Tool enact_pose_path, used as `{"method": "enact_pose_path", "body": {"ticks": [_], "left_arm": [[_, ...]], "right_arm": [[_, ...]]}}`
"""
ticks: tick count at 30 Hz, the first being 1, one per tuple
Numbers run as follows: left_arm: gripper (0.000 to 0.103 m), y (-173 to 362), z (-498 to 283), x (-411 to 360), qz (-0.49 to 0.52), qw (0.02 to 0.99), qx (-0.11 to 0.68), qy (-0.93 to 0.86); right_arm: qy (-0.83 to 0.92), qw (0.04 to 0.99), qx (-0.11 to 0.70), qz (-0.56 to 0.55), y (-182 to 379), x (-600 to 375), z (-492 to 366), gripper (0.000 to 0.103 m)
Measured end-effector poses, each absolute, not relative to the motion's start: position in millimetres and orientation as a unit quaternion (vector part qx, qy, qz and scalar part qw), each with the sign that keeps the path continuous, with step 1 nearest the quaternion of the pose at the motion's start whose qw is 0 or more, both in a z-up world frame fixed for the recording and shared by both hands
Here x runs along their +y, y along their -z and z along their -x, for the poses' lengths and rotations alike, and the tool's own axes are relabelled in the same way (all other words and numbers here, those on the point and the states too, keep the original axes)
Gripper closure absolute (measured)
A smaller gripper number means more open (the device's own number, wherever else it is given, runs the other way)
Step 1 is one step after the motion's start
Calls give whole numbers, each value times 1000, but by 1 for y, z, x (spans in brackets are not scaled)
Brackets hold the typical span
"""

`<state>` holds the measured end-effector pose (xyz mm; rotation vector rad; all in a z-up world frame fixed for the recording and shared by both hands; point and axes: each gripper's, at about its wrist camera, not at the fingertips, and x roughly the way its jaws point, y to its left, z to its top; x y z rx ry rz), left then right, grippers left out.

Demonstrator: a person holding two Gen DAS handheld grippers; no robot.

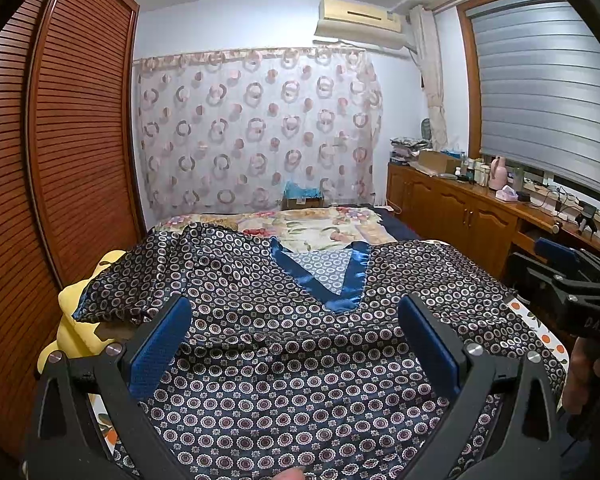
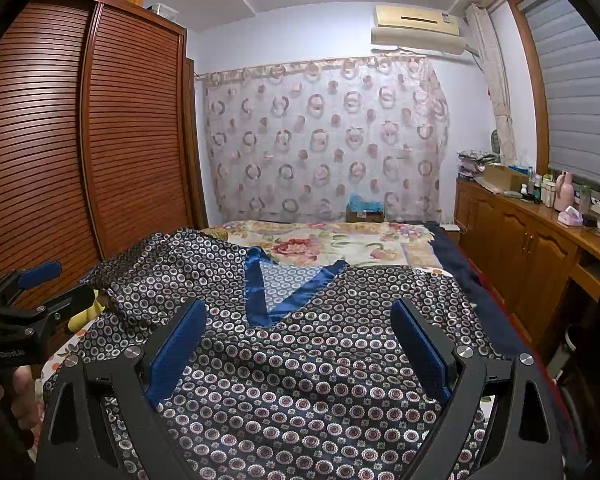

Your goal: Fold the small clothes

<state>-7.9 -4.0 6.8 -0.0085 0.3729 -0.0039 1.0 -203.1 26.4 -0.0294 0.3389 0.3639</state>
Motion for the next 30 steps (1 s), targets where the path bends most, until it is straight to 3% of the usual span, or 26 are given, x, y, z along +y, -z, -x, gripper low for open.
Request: {"method": "enact_pose_path", "body": {"ticks": [30], "left_arm": [[0, -5, 9, -5, 2, 983, 186, 4]], "right_arm": [[-181, 969, 167, 12, -26, -206, -2, 9]]}}
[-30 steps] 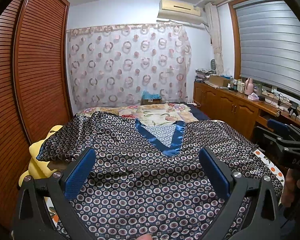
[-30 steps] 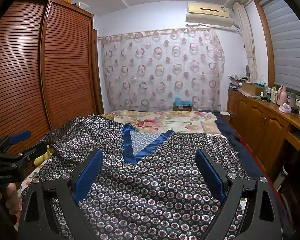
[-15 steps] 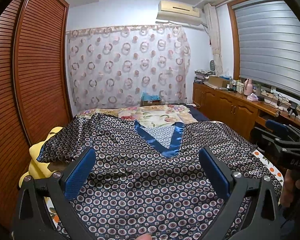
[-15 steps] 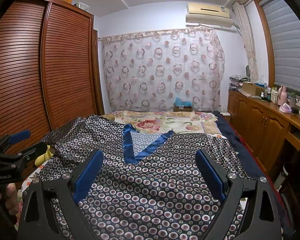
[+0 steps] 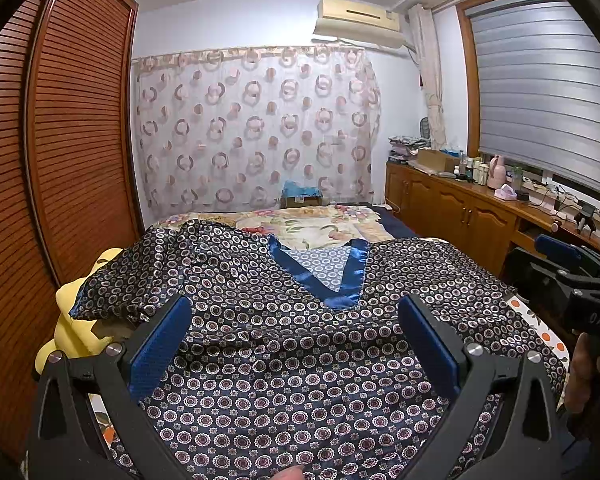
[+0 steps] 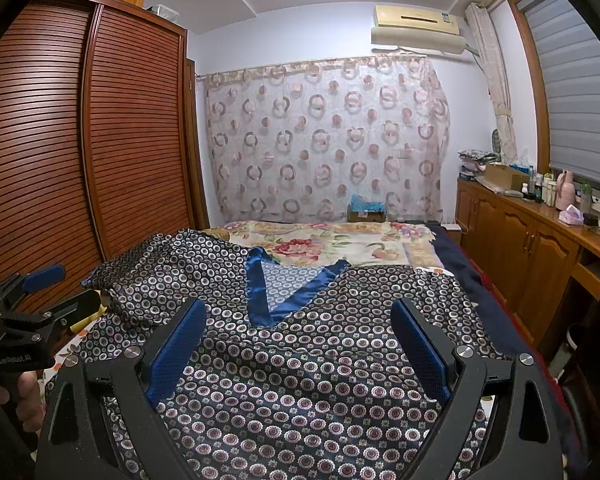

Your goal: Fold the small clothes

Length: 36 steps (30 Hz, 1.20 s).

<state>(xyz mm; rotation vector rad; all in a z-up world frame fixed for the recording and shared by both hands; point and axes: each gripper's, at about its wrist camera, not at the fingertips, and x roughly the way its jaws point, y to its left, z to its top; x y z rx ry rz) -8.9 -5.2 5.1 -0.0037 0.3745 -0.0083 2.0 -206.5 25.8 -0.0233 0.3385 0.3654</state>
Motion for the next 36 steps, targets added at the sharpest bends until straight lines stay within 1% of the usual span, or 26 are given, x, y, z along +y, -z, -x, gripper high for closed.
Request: {"method": "enact_pose_path", "body": {"ticks": [36], "left_arm": [[0, -6, 13, -8, 0, 984, 180, 6]], "right_arm": [[-180, 969, 167, 9, -25, -209, -1, 9]]}}
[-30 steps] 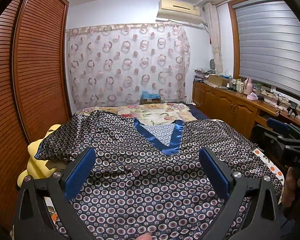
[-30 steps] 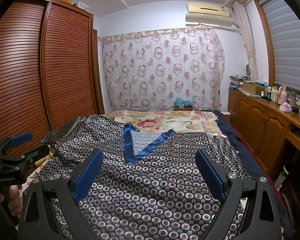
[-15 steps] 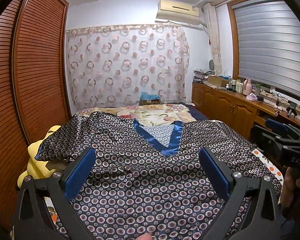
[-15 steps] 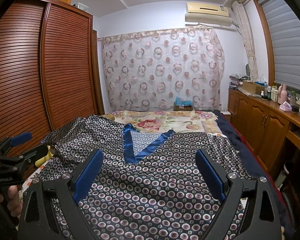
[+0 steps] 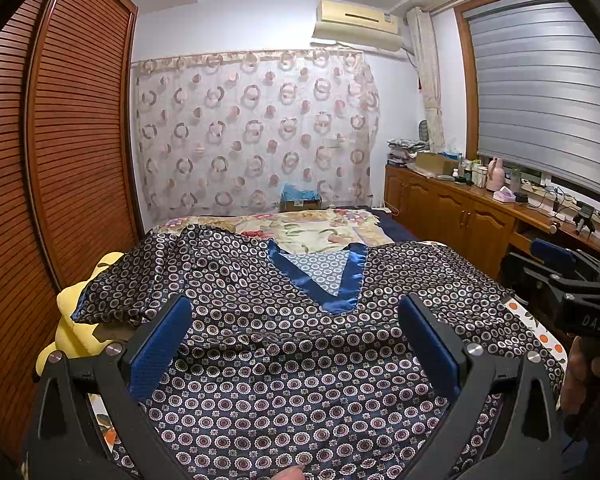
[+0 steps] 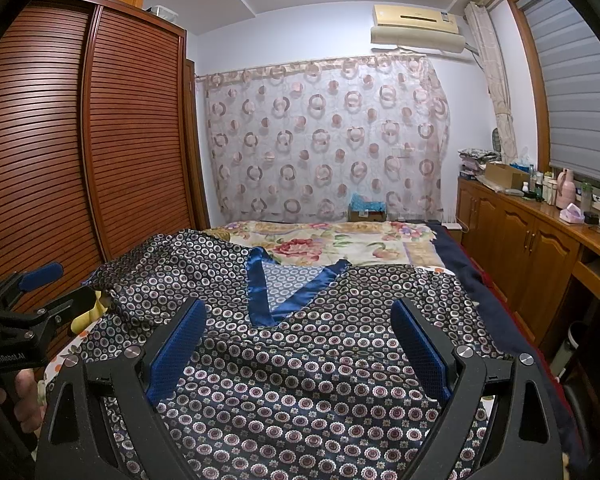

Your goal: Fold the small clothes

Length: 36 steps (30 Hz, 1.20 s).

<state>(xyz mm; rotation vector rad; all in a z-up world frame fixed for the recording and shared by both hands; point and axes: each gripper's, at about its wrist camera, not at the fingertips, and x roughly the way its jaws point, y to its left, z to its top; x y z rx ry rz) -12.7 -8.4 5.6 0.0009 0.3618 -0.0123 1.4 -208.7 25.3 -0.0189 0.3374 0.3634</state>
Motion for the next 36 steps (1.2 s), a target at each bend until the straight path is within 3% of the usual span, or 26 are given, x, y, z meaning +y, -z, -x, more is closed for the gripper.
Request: {"method": "enact_pose_path", "body": {"ticks": [10, 23, 36], "left_arm": [[0, 1, 3, 2, 4, 981, 192, -3], [0, 35, -42, 51, 18, 965, 262, -17], [0, 40, -75, 115, 27, 959, 282, -26]], "right_arm": [[-208, 959, 193, 10, -12, -203, -15, 9], [-256, 935, 245, 23, 17, -180, -57, 9], [-267, 922, 280, 31, 29, -158, -90, 9]]}}
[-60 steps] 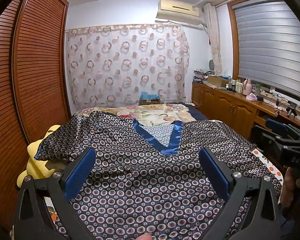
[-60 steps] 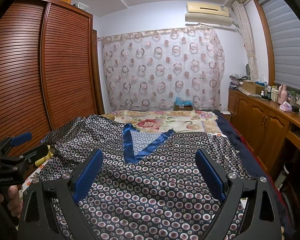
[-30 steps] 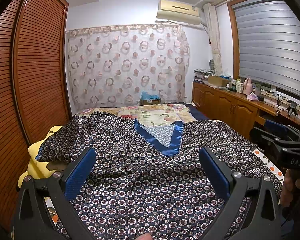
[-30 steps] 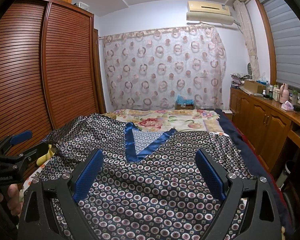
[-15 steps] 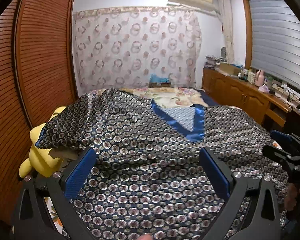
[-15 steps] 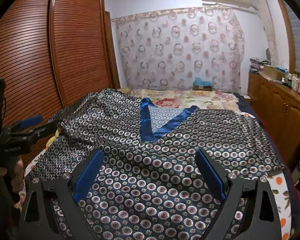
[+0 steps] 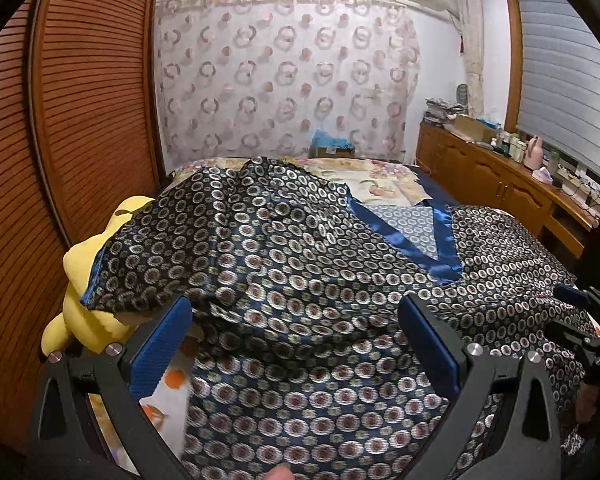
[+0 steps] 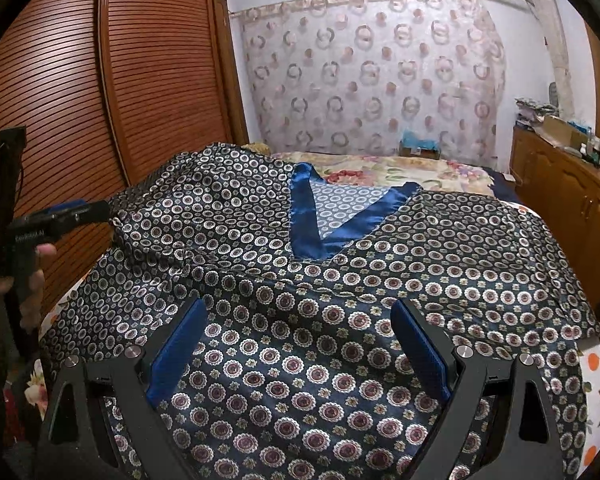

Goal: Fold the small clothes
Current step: 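Lower the left tool to the shirt's side edge and close on it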

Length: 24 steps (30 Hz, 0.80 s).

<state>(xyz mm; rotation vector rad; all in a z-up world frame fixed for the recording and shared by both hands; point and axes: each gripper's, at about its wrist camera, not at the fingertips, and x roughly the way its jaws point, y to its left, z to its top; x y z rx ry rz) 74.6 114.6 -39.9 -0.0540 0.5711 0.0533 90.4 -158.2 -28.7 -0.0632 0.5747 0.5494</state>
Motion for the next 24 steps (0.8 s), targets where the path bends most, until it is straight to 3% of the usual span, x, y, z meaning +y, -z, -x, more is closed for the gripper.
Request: {"method": "enact_pose_path", "body": {"ticks": [21, 24], "left_arm": [[0, 65, -124, 254, 88, 932, 331, -116], [5, 75, -132, 268, 95, 929, 340, -113]], "right_arm": [[-273, 911, 303, 56, 54, -133, -87, 9], [-273, 910, 307, 51, 56, -135, -90, 9]]}}
